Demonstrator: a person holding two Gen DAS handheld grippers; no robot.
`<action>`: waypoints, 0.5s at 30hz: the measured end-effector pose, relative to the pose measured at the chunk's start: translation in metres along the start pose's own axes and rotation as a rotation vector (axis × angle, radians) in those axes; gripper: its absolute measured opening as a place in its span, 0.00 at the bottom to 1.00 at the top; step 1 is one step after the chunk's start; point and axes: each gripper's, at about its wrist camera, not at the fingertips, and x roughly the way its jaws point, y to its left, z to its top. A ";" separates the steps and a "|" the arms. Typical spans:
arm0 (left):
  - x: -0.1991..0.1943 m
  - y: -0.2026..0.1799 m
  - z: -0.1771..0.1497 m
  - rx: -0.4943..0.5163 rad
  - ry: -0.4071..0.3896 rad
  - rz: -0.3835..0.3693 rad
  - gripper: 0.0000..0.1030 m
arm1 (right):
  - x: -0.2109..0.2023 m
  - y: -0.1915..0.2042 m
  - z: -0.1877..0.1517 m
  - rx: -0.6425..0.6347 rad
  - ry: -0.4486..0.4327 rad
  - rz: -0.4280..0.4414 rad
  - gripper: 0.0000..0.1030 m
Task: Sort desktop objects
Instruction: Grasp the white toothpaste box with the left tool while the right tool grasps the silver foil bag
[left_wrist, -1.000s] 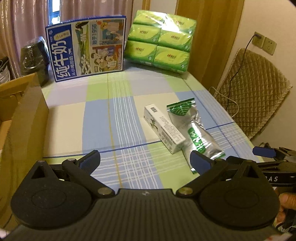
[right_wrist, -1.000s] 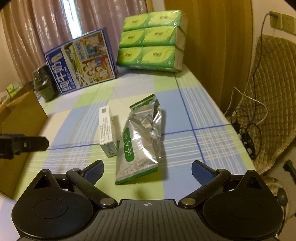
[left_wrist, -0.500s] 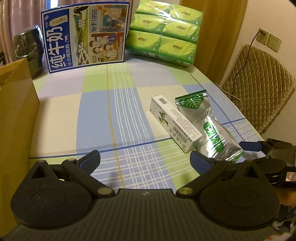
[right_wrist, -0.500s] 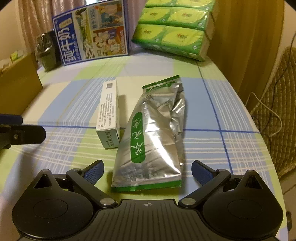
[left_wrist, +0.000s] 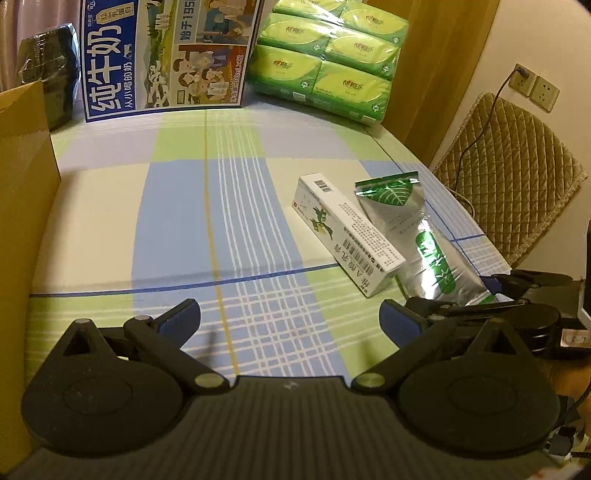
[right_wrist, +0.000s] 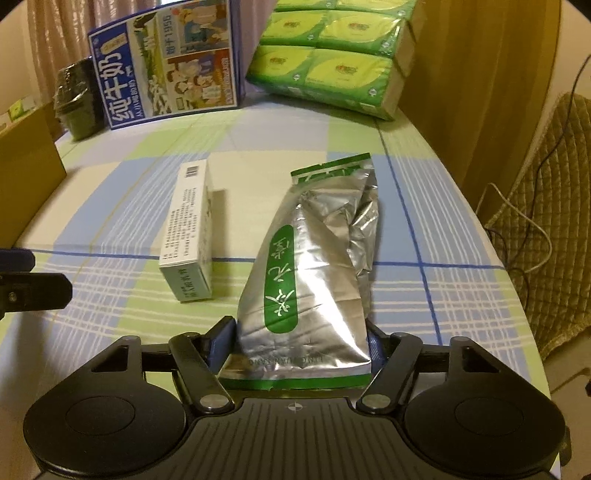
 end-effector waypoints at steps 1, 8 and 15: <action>0.000 0.000 0.000 -0.002 -0.001 0.001 0.98 | -0.001 0.000 0.000 0.001 0.000 0.005 0.62; -0.002 0.002 -0.001 -0.017 -0.003 0.005 0.98 | -0.011 0.012 0.000 -0.027 -0.010 0.065 0.44; -0.005 0.004 -0.002 -0.022 -0.009 0.008 0.98 | -0.011 0.015 -0.003 -0.066 -0.031 0.014 0.60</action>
